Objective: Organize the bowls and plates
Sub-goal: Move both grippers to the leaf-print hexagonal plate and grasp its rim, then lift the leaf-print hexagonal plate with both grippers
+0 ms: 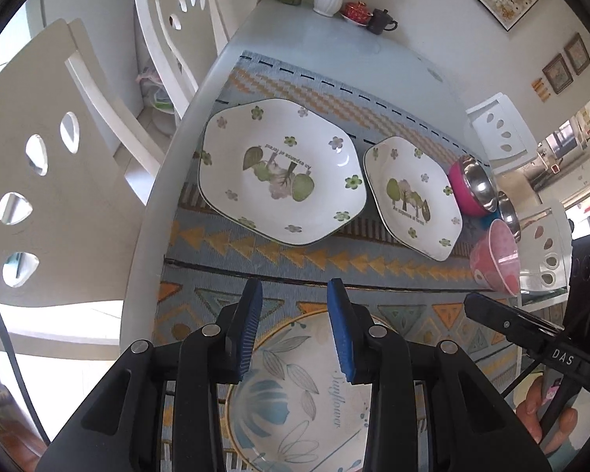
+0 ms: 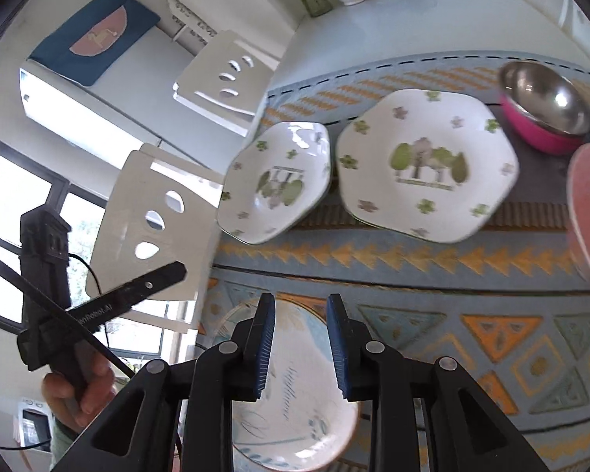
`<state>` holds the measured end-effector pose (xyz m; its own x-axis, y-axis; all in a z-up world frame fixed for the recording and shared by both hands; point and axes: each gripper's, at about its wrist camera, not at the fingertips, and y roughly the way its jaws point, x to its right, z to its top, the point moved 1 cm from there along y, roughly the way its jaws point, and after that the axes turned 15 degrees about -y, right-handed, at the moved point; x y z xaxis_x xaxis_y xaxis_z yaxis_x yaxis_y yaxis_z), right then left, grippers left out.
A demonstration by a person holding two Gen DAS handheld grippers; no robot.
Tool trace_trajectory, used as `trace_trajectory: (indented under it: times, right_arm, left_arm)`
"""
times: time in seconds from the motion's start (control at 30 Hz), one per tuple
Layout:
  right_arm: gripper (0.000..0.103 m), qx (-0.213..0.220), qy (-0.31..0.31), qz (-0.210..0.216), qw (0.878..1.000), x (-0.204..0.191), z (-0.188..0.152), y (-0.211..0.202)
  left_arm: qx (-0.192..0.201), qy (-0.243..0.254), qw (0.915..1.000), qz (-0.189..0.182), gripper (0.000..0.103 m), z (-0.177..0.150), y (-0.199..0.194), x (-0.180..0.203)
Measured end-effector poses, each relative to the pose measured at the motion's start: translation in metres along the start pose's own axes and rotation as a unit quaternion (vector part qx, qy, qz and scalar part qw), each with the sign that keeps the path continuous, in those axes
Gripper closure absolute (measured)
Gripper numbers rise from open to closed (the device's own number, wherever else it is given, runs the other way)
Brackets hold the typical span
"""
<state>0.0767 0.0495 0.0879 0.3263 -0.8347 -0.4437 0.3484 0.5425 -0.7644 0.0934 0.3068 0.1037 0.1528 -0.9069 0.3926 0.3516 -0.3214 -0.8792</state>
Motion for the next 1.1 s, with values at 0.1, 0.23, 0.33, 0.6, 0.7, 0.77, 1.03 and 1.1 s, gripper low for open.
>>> trace_trajectory:
  times: [0.1,0.23,0.33,0.6,0.7,0.77,1.03,1.1]
  right_arm:
    - [0.077,-0.006,-0.009,-0.015,1.0,-0.008,0.014,0.013]
    - [0.075,0.002,0.001,-0.026,1.0,-0.016,0.031,0.03]
    - [0.048,0.012,0.013,-0.036,0.999,-0.02,0.039,0.042]
    - [0.047,0.01,0.095,-0.058,0.994,-0.01,0.046,0.085]
    - [0.047,0.012,0.113,-0.075,0.991,-0.007,0.046,0.097]
    - [0.047,0.011,0.127,-0.088,0.988,-0.003,0.046,0.104]
    - [0.058,0.0,0.153,-0.102,0.983,0.009,0.05,0.125]
    - [0.059,-0.004,0.15,-0.106,0.983,0.01,0.051,0.13]
  left_arm:
    - [-0.005,-0.002,0.9999,-0.009,0.072,0.012,0.003,-0.01]
    - [-0.026,-0.001,0.9994,-0.024,0.072,0.036,0.01,-0.023]
    - [-0.036,0.003,0.9989,-0.029,0.072,0.055,0.016,-0.031]
    - [-0.031,0.003,0.9979,-0.056,0.038,0.095,0.04,-0.042]
    - [-0.039,0.003,0.9974,-0.061,0.038,0.106,0.055,-0.045]
    - [-0.035,0.005,0.9977,-0.057,0.04,0.112,0.065,-0.048]
    - [-0.058,0.007,0.9962,-0.064,0.061,0.128,0.1,-0.059]
    - [-0.064,0.017,0.996,-0.061,0.072,0.127,0.108,-0.058]
